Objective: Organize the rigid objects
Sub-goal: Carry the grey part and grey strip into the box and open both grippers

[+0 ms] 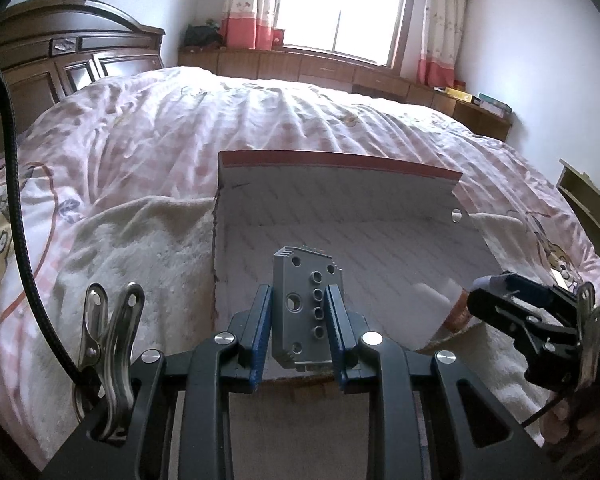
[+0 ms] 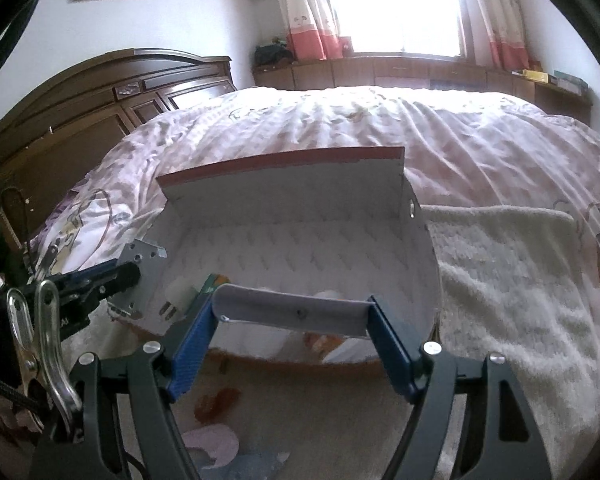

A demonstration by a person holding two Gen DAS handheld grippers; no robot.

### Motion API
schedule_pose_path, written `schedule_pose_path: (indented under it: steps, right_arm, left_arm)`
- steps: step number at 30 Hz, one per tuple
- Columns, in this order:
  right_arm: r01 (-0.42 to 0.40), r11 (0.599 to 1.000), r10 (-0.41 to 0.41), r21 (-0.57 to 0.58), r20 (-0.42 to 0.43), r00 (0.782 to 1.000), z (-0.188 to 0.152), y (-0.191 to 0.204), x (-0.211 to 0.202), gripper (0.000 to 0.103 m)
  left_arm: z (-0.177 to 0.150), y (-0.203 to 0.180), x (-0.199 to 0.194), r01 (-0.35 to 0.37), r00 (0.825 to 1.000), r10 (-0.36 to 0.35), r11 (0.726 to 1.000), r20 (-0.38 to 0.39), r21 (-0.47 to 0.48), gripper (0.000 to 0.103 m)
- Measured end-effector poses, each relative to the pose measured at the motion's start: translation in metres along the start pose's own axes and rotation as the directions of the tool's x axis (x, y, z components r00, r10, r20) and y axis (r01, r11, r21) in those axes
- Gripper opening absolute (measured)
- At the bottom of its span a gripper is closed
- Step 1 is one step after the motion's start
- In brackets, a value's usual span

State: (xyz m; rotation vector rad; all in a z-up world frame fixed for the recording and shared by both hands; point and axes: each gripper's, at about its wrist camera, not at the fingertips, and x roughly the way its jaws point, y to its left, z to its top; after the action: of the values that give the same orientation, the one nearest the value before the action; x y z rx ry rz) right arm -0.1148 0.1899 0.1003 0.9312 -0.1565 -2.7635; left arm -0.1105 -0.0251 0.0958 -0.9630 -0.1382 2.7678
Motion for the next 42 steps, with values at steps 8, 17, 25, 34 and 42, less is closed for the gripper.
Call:
schedule_pose_path:
  steps: [8, 17, 25, 34, 42]
  right_arm:
    - [0.003, 1.000, -0.003, 0.013, -0.011, 1.000, 0.013, -0.009, 0.020, 0.079]
    - [0.012, 1.000, -0.011, 0.025, -0.034, 0.999, 0.019, -0.017, 0.041, 0.079]
    - [0.003, 0.999, 0.000, 0.053, -0.055, 0.998, 0.019, -0.023, 0.053, 0.079]
    - [-0.008, 0.998, 0.012, 0.056, -0.059, 0.998, 0.017, -0.021, 0.053, 0.081]
    - [-0.014, 0.997, 0.017, 0.080, -0.036, 0.999, 0.017, -0.021, 0.039, 0.084]
  left_arm:
    - [0.007, -0.003, 0.019, 0.000, 1.000, 0.001, 1.000, -0.018, 0.010, 0.027]
    - [0.009, -0.005, 0.037, -0.007, 0.999, 0.007, 1.000, -0.038, 0.014, 0.027]
    - [0.006, -0.007, 0.051, -0.037, 0.996, 0.038, 0.999, -0.078, 0.024, 0.027]
    - [0.006, -0.001, 0.049, -0.047, 0.995, 0.046, 0.999, -0.090, -0.009, 0.027]
    - [0.006, -0.002, 0.037, -0.045, 0.996, 0.045, 0.999, -0.072, -0.009, 0.027]
